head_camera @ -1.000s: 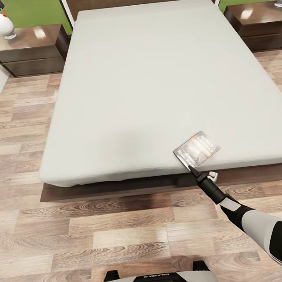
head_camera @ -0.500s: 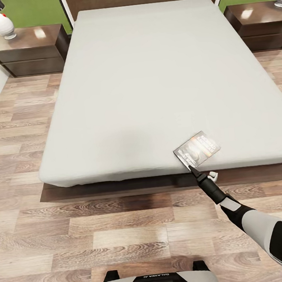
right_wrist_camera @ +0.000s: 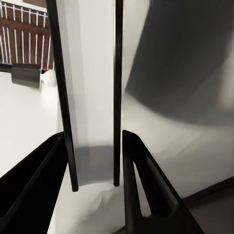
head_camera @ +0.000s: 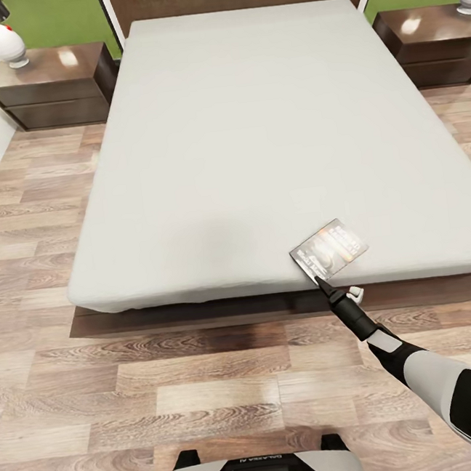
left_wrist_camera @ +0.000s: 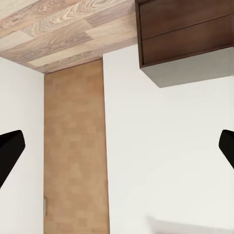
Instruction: In the bedroom, move the book from the bed onto either nightstand, and place the two sandals side by side next to the bed.
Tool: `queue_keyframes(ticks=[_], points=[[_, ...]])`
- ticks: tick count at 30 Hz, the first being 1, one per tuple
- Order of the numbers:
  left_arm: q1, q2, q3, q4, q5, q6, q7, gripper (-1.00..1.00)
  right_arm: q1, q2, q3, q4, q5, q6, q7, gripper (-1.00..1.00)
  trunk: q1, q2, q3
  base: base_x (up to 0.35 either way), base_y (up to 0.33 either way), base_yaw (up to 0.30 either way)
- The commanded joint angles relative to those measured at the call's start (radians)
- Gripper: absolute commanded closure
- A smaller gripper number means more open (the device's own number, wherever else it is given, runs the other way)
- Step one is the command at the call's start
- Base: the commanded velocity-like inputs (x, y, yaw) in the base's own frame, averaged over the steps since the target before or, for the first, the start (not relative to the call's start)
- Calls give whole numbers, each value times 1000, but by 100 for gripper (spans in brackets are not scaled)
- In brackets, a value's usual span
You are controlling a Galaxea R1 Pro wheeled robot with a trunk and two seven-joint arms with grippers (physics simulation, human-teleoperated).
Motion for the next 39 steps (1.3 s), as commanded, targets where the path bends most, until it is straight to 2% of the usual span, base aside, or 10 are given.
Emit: queue_keyframes(ticks=[1,18,27,39], points=[[0,0,-9,-2,9,4,2,-100,0,0,-8,1,9,-1,0,100,-4,7,3,0,0,0],[1,0,-10,-2,8,3,2,-100,0,0,0,2,21,-1,9,100,-69,126,56,0,0,0],[1,0,-10,-2,7,3,2,-100,-1,4,34,3,21,1,13,100,-104,189,84,0,0,0],[1,0,-12,-2,7,4,2,-100,0,8,55,3,22,0,15,100,-150,273,122,0,0,0]])
